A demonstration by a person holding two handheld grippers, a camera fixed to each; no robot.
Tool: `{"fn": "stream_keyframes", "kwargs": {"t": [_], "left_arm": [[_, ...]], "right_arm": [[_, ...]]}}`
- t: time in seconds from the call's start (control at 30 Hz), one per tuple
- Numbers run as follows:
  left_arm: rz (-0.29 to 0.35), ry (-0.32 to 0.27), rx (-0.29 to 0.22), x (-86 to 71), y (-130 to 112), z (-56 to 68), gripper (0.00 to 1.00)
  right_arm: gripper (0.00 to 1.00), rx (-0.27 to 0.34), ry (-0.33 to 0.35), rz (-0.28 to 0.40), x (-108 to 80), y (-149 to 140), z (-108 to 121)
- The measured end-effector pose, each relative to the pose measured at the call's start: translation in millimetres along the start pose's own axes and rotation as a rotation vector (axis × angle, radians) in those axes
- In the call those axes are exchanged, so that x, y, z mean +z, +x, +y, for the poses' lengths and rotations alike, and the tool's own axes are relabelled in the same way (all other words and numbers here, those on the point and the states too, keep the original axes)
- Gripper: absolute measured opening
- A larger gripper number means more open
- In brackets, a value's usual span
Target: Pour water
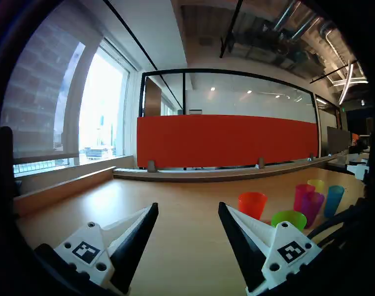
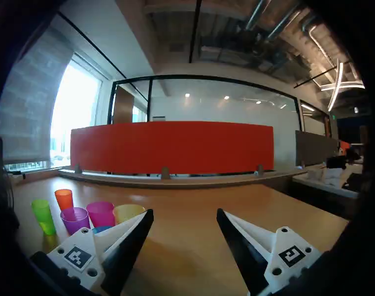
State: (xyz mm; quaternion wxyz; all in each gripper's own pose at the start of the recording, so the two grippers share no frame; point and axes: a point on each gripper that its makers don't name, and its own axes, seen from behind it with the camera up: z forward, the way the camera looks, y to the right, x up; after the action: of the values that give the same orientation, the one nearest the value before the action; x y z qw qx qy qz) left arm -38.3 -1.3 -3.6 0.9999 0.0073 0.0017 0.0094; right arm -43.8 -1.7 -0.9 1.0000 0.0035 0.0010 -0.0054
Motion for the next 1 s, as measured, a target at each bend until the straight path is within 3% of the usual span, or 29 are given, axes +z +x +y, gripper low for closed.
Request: {"fn": "stream_keyframes", "kwargs": {"t": [1.0], "left_arm": [[-0.001, 0.000, 0.001, -0.9, 2.6, -0.8, 0.90]], "right_arm": [[0.99, -0.001, 0.000, 0.000, -0.5, 0.5, -0.2]]}}
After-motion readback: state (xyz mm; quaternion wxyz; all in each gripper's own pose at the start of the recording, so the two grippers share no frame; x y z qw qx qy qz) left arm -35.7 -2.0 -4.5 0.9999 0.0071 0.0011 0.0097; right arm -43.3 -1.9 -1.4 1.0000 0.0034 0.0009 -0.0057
